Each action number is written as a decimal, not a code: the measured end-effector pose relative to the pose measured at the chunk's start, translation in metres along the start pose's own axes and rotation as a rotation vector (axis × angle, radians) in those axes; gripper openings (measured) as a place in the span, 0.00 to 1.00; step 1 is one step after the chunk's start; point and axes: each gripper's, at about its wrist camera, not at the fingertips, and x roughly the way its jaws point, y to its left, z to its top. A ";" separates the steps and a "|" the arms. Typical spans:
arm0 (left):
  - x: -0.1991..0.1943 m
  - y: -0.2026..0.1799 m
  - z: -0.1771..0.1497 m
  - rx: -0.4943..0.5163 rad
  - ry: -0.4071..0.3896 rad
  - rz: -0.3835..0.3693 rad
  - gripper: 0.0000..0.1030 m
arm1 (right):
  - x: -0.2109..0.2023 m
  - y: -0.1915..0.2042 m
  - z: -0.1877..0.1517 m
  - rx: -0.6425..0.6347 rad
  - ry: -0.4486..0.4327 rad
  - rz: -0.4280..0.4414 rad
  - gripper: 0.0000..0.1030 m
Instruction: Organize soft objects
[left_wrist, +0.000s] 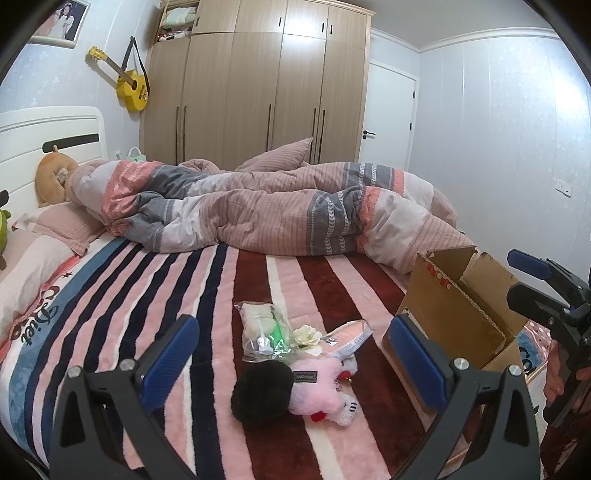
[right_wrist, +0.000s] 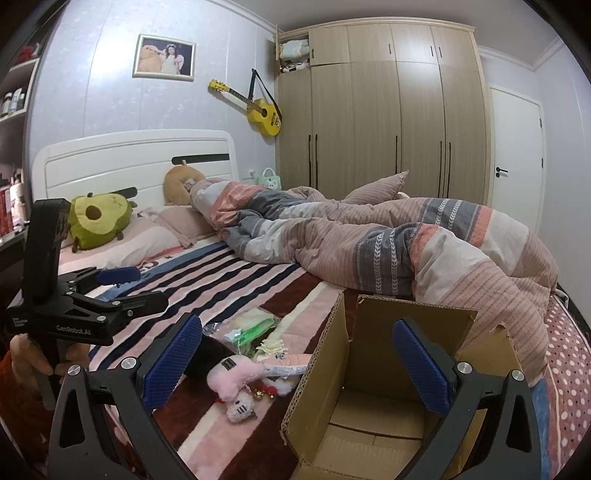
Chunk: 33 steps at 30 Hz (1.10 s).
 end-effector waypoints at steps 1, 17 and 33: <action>0.000 0.000 0.000 0.001 0.000 0.000 1.00 | 0.001 0.000 0.000 0.002 0.000 0.002 1.00; 0.000 -0.002 -0.001 0.001 0.002 -0.002 1.00 | 0.000 -0.002 0.000 0.003 0.006 0.002 1.00; -0.004 0.008 -0.006 -0.007 0.002 -0.018 1.00 | -0.009 0.035 -0.001 -0.071 0.002 -0.003 1.00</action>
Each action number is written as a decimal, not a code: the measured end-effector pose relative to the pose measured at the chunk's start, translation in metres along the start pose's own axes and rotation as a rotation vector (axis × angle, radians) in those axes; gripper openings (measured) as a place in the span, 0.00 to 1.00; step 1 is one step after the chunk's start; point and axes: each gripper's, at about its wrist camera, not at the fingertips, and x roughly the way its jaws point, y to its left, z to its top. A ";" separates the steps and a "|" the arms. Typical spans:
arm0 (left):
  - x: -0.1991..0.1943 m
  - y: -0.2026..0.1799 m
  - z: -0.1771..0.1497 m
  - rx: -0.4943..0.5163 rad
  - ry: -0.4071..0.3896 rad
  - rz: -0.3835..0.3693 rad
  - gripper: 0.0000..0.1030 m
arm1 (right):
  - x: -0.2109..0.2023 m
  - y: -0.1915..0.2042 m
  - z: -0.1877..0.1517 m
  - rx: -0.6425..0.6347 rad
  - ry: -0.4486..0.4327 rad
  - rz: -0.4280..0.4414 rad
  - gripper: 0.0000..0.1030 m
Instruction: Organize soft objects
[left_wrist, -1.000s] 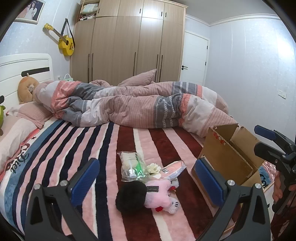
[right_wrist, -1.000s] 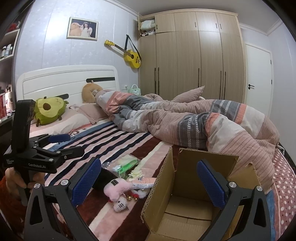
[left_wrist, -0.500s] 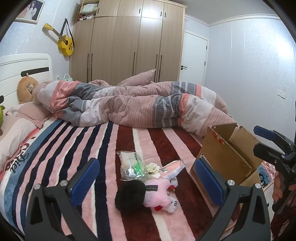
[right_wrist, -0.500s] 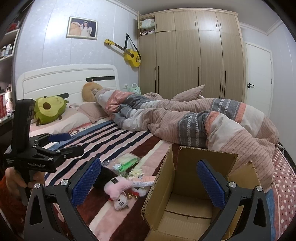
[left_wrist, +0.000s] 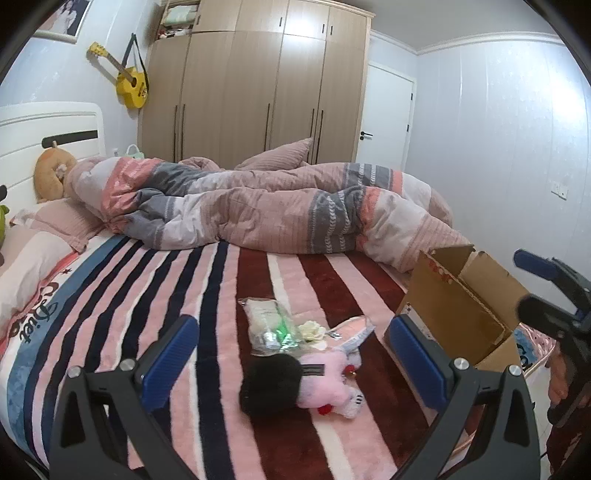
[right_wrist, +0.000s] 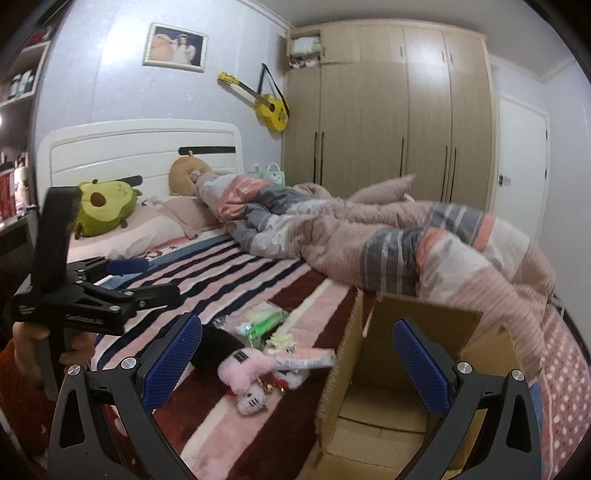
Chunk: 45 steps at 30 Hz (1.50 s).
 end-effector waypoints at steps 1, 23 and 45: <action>-0.001 0.006 -0.001 -0.007 -0.002 -0.001 1.00 | -0.001 0.008 0.004 -0.023 -0.001 0.019 1.00; 0.046 0.069 -0.063 0.025 0.176 -0.071 0.99 | 0.141 0.061 -0.113 0.125 0.399 0.048 0.56; 0.123 -0.016 -0.089 0.179 0.388 -0.234 0.53 | 0.128 0.039 -0.146 0.166 0.435 -0.017 0.25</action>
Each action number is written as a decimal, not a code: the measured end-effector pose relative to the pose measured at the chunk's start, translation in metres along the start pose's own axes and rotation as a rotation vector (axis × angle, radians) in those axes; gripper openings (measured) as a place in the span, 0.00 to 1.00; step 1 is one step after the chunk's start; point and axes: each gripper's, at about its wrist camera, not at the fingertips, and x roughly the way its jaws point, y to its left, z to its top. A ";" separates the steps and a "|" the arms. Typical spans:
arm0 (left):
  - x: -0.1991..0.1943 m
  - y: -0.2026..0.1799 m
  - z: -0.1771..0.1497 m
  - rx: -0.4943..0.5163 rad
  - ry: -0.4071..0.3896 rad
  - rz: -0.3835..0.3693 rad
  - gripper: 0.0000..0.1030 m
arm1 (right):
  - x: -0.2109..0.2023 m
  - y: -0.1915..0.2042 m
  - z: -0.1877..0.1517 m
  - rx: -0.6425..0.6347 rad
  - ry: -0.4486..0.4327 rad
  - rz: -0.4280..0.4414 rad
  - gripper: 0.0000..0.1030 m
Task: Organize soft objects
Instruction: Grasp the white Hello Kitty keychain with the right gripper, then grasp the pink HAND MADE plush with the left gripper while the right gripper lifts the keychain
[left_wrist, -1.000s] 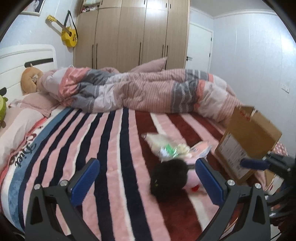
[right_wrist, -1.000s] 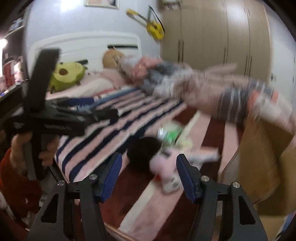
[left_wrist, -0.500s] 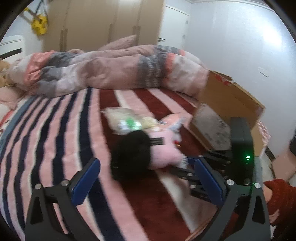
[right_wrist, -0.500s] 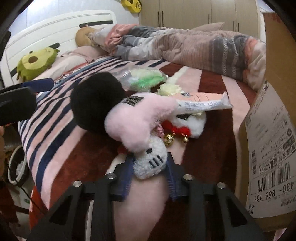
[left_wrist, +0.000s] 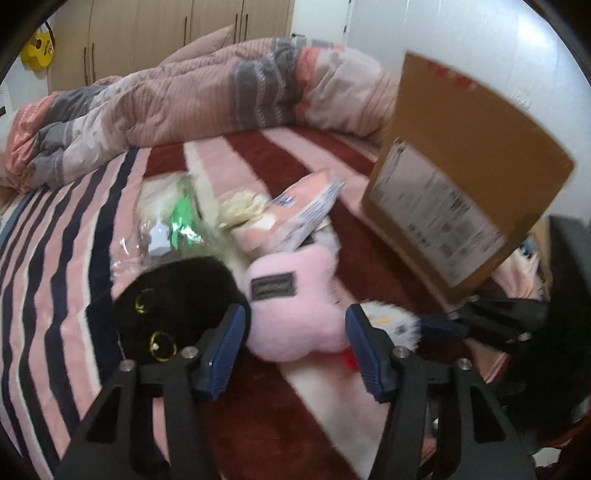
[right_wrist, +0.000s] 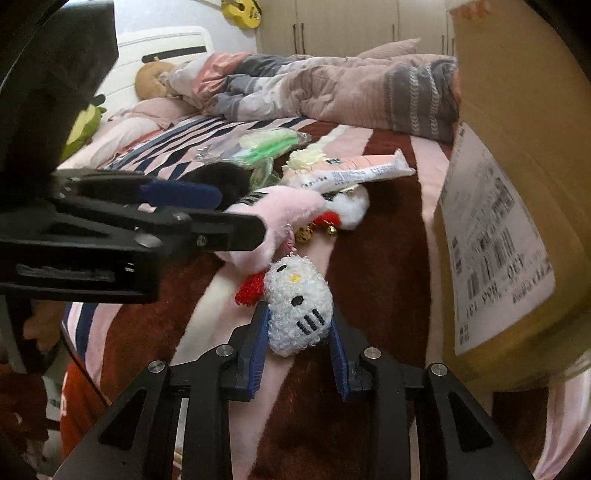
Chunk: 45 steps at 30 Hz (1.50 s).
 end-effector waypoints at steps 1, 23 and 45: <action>0.003 0.003 -0.001 -0.003 0.010 0.011 0.53 | -0.002 -0.002 -0.002 0.015 -0.002 0.004 0.25; 0.032 0.014 -0.006 -0.107 0.025 0.003 0.48 | -0.006 -0.011 -0.010 0.063 -0.020 0.020 0.26; -0.121 0.011 0.006 -0.056 -0.178 0.090 0.47 | -0.113 0.040 0.056 -0.088 -0.220 0.085 0.25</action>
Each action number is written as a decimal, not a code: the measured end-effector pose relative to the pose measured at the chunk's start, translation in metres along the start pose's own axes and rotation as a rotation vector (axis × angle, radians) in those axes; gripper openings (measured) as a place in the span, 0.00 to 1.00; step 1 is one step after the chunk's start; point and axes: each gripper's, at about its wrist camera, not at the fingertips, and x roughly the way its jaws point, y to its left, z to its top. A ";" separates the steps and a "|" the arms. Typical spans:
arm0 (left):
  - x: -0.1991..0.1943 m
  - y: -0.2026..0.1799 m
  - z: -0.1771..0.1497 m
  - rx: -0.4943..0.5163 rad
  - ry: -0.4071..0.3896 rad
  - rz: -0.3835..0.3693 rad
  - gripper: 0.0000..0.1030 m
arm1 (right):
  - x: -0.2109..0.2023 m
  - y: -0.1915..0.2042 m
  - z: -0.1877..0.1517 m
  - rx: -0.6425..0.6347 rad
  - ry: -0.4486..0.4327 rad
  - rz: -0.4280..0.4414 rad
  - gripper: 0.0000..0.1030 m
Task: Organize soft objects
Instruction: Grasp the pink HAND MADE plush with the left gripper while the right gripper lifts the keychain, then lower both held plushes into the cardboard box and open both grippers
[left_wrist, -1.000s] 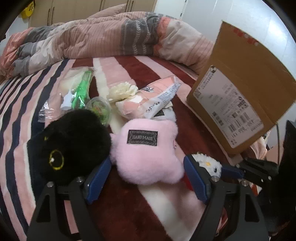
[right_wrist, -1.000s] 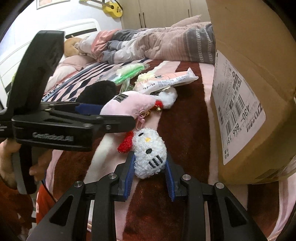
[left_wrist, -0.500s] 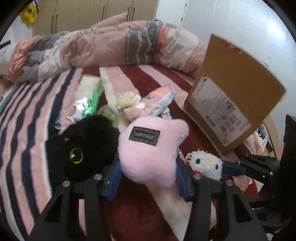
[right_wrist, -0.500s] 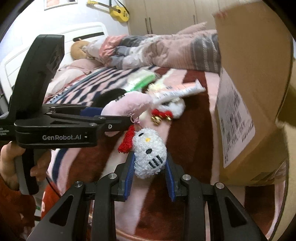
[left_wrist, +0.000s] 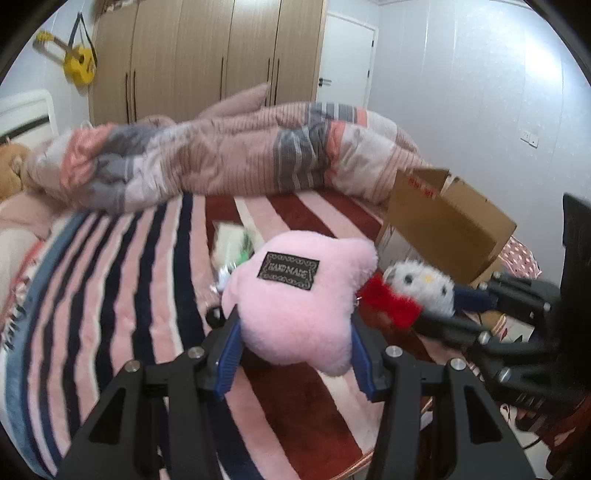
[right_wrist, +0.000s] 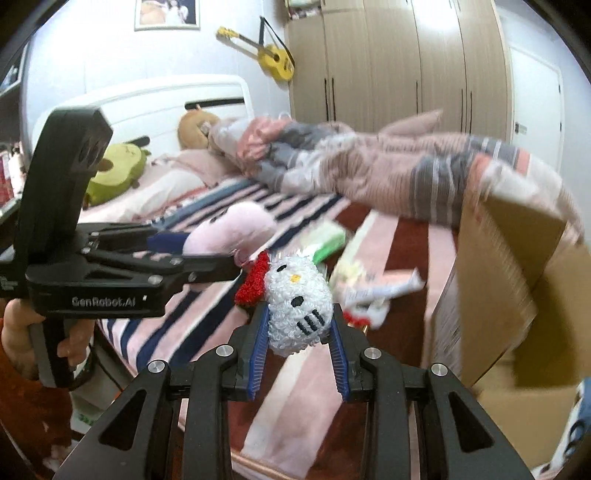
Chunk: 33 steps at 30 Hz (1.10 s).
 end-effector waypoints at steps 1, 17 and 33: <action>-0.006 -0.002 0.005 0.010 -0.012 0.009 0.47 | -0.005 -0.003 0.006 -0.003 -0.011 0.001 0.25; -0.004 -0.145 0.110 0.251 -0.090 -0.080 0.47 | -0.097 -0.144 0.028 0.077 -0.075 -0.202 0.26; 0.085 -0.222 0.128 0.360 0.093 -0.082 0.66 | -0.074 -0.196 -0.017 0.101 0.009 -0.147 0.47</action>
